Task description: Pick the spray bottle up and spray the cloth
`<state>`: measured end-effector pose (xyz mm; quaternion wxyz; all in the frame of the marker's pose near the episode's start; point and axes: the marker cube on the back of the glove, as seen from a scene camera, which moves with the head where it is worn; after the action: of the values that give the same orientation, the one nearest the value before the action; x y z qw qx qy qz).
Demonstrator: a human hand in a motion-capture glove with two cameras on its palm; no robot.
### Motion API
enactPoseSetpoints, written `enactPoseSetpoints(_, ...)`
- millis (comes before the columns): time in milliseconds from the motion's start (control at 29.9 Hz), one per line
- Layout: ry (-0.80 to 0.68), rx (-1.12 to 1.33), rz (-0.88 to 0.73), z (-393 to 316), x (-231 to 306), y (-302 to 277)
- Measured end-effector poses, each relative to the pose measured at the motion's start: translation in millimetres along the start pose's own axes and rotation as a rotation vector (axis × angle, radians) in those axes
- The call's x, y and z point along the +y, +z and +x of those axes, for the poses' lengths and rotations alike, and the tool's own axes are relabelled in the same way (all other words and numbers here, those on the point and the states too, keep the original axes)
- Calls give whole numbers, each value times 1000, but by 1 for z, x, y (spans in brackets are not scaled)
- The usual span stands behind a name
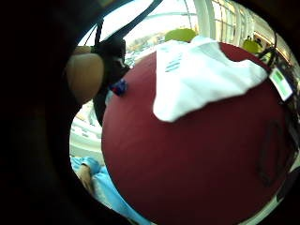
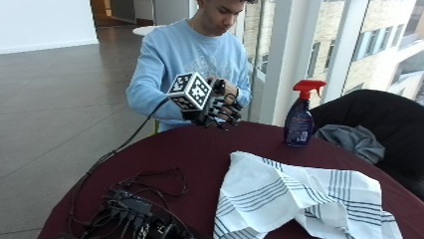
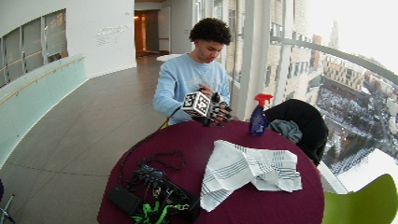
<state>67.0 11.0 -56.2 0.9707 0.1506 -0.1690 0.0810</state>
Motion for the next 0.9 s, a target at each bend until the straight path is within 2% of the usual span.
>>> enactPoseSetpoints(368, 40, 271, -21, 40, 80, -47)
enactPoseSetpoints(904, 52, 374, -36, 54, 106, -57)
